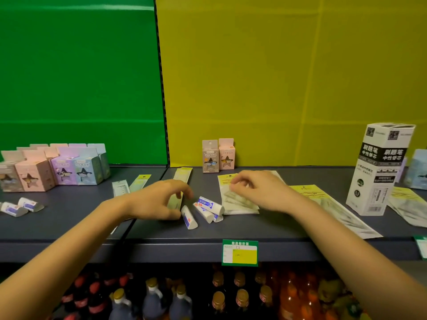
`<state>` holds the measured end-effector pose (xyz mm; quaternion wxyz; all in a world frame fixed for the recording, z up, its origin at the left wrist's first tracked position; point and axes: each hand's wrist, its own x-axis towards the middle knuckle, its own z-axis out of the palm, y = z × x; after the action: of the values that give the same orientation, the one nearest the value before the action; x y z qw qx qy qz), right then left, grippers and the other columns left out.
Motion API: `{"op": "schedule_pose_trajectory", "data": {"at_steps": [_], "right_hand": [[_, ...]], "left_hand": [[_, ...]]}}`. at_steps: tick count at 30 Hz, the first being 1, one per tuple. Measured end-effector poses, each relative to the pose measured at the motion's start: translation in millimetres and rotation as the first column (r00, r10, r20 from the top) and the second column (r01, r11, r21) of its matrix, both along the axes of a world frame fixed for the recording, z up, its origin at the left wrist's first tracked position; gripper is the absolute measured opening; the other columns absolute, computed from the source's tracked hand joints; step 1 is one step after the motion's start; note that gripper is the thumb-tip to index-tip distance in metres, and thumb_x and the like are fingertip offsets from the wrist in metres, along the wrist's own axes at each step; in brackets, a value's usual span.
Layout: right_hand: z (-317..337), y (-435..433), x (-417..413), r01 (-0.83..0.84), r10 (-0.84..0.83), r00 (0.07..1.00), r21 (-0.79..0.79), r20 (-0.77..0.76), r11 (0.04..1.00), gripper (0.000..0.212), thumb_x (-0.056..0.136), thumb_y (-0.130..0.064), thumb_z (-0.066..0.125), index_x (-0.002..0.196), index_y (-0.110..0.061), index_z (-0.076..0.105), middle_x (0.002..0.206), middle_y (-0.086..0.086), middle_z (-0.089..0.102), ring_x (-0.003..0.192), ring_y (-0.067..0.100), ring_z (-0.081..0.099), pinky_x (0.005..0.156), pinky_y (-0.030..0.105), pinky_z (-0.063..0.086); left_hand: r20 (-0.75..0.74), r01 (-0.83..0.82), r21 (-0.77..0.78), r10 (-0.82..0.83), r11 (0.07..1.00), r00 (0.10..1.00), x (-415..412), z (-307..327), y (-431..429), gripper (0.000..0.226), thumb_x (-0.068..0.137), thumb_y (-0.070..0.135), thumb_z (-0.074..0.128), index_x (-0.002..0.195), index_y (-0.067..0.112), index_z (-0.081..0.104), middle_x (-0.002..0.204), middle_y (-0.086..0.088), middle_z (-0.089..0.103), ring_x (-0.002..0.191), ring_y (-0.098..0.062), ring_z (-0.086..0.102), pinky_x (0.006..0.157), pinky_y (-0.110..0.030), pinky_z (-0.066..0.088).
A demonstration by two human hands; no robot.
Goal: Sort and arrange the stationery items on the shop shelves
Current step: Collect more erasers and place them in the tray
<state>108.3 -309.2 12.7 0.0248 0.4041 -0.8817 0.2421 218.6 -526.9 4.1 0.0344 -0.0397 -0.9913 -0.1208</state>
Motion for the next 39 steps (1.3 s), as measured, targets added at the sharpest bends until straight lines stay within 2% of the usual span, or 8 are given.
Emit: {"op": "schedule_pose_trajectory", "data": {"at_steps": [7,12,18,21,24,28,33,39], "right_hand": [[-8,-45,25,-0.081,0.095,0.995,0.277,-0.038,0.958,0.060,0.082,-0.062,0.046,0.122,-0.017,0.050,0.115,0.005,0.062,0.103,0.021,0.056,0.086,0.038,0.049],[-13,-59,33,-0.023,0.089,0.985,0.405,-0.145,0.914,0.052,0.086,-0.049,0.049,0.121,-0.010,0.049,0.124,0.014,0.055,0.109,0.030,0.054,0.083,0.038,0.046],[-11,-65,36,-0.038,0.088,0.993,0.478,-0.083,0.877,0.048,0.087,-0.042,0.051,0.119,-0.006,0.049,0.122,0.016,0.056,0.104,0.028,0.055,0.077,0.034,0.043],[-10,-65,36,-0.065,0.082,0.996,0.469,-0.015,0.881,0.045,0.086,-0.041,0.052,0.113,-0.005,0.054,0.112,0.015,0.059,0.089,0.023,0.052,0.071,0.033,0.040],[-10,-64,38,-0.065,0.064,0.998,0.435,0.017,0.898,0.046,0.085,-0.042,0.053,0.113,-0.005,0.053,0.100,0.012,0.054,0.086,0.021,0.050,0.068,0.031,0.039],[-14,-64,39,-0.056,0.052,0.998,0.394,0.022,0.918,0.051,0.083,-0.044,0.054,0.117,-0.006,0.048,0.114,0.014,0.056,0.090,0.022,0.050,0.073,0.033,0.041],[-19,-60,39,-0.053,0.049,0.999,0.304,0.019,0.951,0.048,0.081,-0.042,0.057,0.111,-0.006,0.047,0.100,0.011,0.051,0.086,0.022,0.049,0.068,0.033,0.040],[-25,-51,45,-0.051,0.047,0.998,0.130,0.039,0.990,0.044,0.083,-0.037,0.057,0.113,-0.008,0.043,0.107,0.011,0.050,0.086,0.022,0.046,0.062,0.030,0.033]], "left_hand": [[-0.031,0.064,-0.074,-0.066,0.995,0.997,2,-11,4,0.045,0.077,0.022,0.064,0.120,0.022,0.049,0.122,0.003,0.054,0.112,-0.011,0.049,0.101,-0.030,0.040],[-0.089,0.092,-0.087,-0.100,0.992,0.991,5,-14,3,0.031,0.080,0.023,0.062,0.111,0.025,0.058,0.115,0.005,0.058,0.108,-0.009,0.051,0.099,-0.029,0.041],[-0.087,0.131,-0.268,-0.159,0.955,0.983,6,-14,6,0.033,0.079,0.029,0.052,0.112,0.027,0.061,0.110,0.002,0.057,0.105,-0.012,0.046,0.096,-0.028,0.034],[-0.108,0.118,-0.379,-0.171,0.918,0.979,8,-15,11,0.047,0.073,0.041,0.036,0.112,0.027,0.058,0.110,0.003,0.054,0.106,-0.014,0.044,0.090,-0.022,0.024],[-0.114,0.124,-0.426,-0.189,0.896,0.975,9,-16,14,0.045,0.076,0.038,0.039,0.116,0.028,0.056,0.112,0.003,0.051,0.107,-0.013,0.041,0.084,-0.019,0.015],[-0.108,0.137,-0.445,-0.206,0.885,0.973,11,-15,14,0.061,0.065,0.049,0.025,0.113,0.026,0.055,0.108,0.002,0.050,0.102,-0.012,0.039,0.083,-0.019,0.013],[-0.113,0.145,-0.435,-0.214,0.889,0.970,18,-17,17,0.052,0.068,0.050,0.028,0.107,0.023,0.049,0.106,0.002,0.047,0.090,-0.005,0.024,0.080,-0.018,0.012],[-0.163,0.135,-0.429,-0.224,0.893,0.961,27,-19,17,0.038,0.077,0.044,0.036,0.107,0.022,0.046,0.108,0.003,0.051,0.094,-0.007,0.032,0.083,-0.018,0.015]]}}
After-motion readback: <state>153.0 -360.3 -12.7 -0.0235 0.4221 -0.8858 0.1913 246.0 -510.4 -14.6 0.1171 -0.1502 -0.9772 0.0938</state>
